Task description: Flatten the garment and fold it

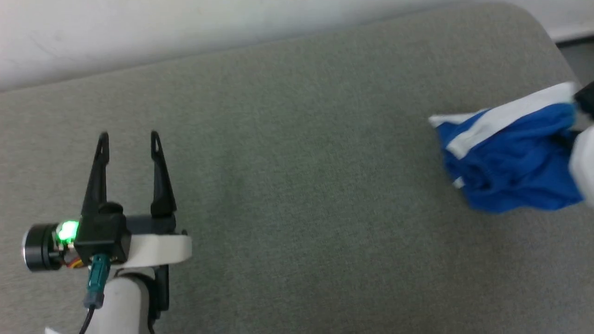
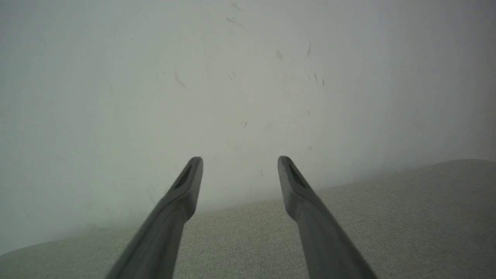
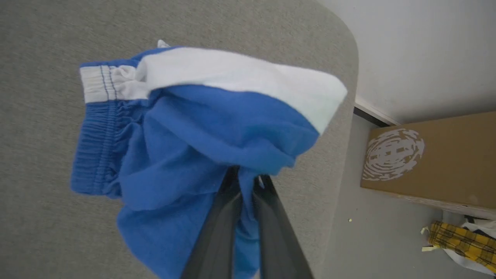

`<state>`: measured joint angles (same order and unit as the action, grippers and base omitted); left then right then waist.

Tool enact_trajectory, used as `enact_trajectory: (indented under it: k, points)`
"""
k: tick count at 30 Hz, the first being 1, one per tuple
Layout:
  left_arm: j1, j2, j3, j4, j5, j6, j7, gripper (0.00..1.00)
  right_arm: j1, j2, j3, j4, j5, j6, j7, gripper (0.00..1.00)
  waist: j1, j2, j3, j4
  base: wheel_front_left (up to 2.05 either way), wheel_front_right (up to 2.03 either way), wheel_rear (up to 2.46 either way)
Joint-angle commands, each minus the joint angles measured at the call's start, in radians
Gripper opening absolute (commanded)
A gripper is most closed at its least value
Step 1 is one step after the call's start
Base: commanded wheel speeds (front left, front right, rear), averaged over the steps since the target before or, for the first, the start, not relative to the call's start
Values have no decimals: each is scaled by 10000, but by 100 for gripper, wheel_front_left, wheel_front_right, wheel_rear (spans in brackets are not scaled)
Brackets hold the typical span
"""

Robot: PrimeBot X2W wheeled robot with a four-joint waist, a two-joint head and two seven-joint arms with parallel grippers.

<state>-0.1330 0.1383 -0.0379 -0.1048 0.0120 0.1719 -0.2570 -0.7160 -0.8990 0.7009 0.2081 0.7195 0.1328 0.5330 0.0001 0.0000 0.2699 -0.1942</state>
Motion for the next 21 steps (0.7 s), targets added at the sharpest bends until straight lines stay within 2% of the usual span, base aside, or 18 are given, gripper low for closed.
enact_trajectory:
  k: [1, 6, 13, 16, 17, 18, 21]
  points:
    - [-337, 113, -81, -93, 127, -37, -47, 100, -303, -228, -108, 294, -270, -21, -37, 0, -1, 0, 1702, -608, 0, 0, 0]
    - [-997, 227, -313, -150, 150, -38, -47, 100, -986, -605, -498, 1466, -1049, -21, -235, 0, -1, 0, 2570, -299, 0, 0, 0]
    - [-1523, 142, -636, -237, 85, 99, -47, 100, -1637, -583, -946, 3172, -1891, -21, -517, 0, -1, 0, 3093, 223, 0, 0, 0]
    - [-1549, 117, -715, -208, 36, 173, -47, 100, -1724, -347, -1174, 3796, -1913, -21, -573, 0, -1, 0, 2997, 331, 0, 0, 0]
    - [-1530, 95, -735, -189, 17, 211, -47, 100, -1729, -263, -1242, 3973, -1938, -21, -669, 24, -1, 0, 2888, 362, 0, 0, 0]
    - [-1497, 75, -753, -171, -1, 248, -47, 100, -1724, -186, -1307, 4109, -1966, -21, -798, 100, -1, 0, 2752, 389, 0, 0, 0]
    - [-1319, 42, -766, -91, -77, 335, -47, 100, -1710, -189, -1324, 4334, -2379, -21, -1203, 100, -1, 0, 2205, 451, 0, 0, 0]
